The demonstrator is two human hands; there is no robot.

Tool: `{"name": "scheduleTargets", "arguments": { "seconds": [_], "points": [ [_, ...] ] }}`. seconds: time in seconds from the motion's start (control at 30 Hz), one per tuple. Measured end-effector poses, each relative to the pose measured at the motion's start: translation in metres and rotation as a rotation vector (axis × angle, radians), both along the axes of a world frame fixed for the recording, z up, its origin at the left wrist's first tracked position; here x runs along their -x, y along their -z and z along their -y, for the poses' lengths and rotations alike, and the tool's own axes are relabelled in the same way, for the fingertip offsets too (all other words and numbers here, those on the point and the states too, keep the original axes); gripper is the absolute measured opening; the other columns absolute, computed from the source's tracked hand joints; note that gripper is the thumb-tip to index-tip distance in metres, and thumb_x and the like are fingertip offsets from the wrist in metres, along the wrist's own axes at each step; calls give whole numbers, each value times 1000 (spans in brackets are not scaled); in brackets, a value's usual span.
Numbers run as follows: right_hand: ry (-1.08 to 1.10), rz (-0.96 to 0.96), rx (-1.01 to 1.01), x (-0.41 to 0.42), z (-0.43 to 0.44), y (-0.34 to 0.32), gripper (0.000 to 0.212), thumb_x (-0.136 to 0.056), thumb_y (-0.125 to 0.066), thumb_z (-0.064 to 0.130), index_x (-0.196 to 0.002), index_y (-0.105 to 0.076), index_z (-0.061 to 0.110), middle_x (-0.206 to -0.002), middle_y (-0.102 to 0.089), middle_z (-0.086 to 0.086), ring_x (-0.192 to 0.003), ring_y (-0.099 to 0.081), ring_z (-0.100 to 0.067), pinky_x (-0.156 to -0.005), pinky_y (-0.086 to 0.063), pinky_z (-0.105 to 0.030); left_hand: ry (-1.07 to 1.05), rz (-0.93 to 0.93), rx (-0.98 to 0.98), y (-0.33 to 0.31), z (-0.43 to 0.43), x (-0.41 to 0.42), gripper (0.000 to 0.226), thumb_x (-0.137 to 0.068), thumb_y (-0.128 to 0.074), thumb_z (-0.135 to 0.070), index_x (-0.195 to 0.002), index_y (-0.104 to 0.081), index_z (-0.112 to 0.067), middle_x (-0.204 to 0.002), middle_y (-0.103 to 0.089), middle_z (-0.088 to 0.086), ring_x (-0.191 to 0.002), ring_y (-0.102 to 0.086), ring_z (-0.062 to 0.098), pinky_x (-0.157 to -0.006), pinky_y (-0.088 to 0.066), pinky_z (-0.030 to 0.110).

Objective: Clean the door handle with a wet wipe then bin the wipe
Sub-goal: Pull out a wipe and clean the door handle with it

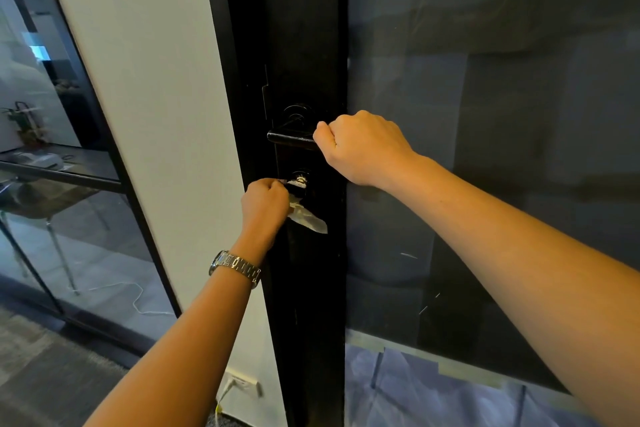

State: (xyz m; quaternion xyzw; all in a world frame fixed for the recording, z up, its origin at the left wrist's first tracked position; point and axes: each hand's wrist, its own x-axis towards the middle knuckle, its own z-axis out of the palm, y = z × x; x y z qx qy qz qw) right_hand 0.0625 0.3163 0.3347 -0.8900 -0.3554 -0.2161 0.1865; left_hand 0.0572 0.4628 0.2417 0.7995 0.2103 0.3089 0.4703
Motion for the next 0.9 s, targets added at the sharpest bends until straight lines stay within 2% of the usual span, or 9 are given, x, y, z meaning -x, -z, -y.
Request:
{"name": "scheduleTargets", "arguments": {
  "seconds": [0.13,0.23,0.37,0.43,0.57,0.63,0.7,0.8,0.9],
  "points": [
    [7,3,-4,0,0,0,57,-102,-26,31,-47,-34,16,-49,-38,2,-45,-36,-9,-45,-21,-23,123,145,-248,-14,8,9,30,-91,-39,-5,-105,-65,-12,-102,-57,-6,-73,-50,1,-58,-40,-1],
    [11,3,-5,1,0,0,57,-102,-26,32,-48,-35,17,-49,-38,2,-46,-36,-8,-45,-21,-23,195,166,-385,-16,10,8,22,-88,-48,-4,-98,-66,-14,-105,-55,-5,-89,-53,7,-84,-44,14],
    [10,19,-2,0,-1,1,57,-102,-26,32,-48,-35,16,-49,-39,2,-46,-37,-9,-45,-21,-23,33,145,-402,-10,4,7,19,-88,-49,-8,-100,-64,-8,-109,-59,8,-84,-51,8,-62,-40,0],
    [10,19,-3,-1,-1,1,57,-102,-26,32,-48,-36,16,-49,-39,2,-46,-37,-9,-45,-21,-23,111,143,-486,-8,6,10,21,-89,-48,-9,-100,-66,-5,-110,-58,7,-81,-52,7,-63,-38,-5],
    [1,18,-7,-1,-1,2,57,-102,-26,32,-48,-37,16,-49,-40,2,-46,-38,-11,-46,-22,-25,264,93,-648,-15,4,14,24,-88,-48,-8,-99,-69,-9,-113,-61,5,-103,-52,16,-90,-40,16],
    [5,22,-8,-1,0,2,57,-102,-25,32,-48,-37,16,-50,-40,2,-46,-38,-10,-46,-21,-24,187,82,-596,-19,2,12,23,-88,-47,-8,-99,-68,-7,-110,-61,8,-89,-57,19,-79,-48,17],
    [4,22,-9,-1,0,2,57,-102,-26,32,-48,-37,16,-49,-40,2,-46,-38,-10,-46,-21,-24,165,98,-612,-19,2,12,23,-88,-47,-9,-98,-67,-7,-110,-60,7,-87,-53,13,-69,-39,5],
    [3,21,-10,-1,0,3,57,-102,-26,32,-48,-38,16,-49,-40,2,-45,-38,-10,-45,-22,-24,293,56,-742,-16,3,14,26,-88,-44,-9,-98,-68,-11,-112,-62,7,-103,-48,14,-83,-32,8],
    [5,23,-7,-1,0,3,58,-102,-25,32,-48,-38,16,-50,-41,1,-46,-39,-10,-45,-22,-24,234,55,-669,-18,-1,12,27,-88,-43,-8,-101,-67,-10,-113,-61,8,-92,-59,24,-69,-40,11]
  ]
}}
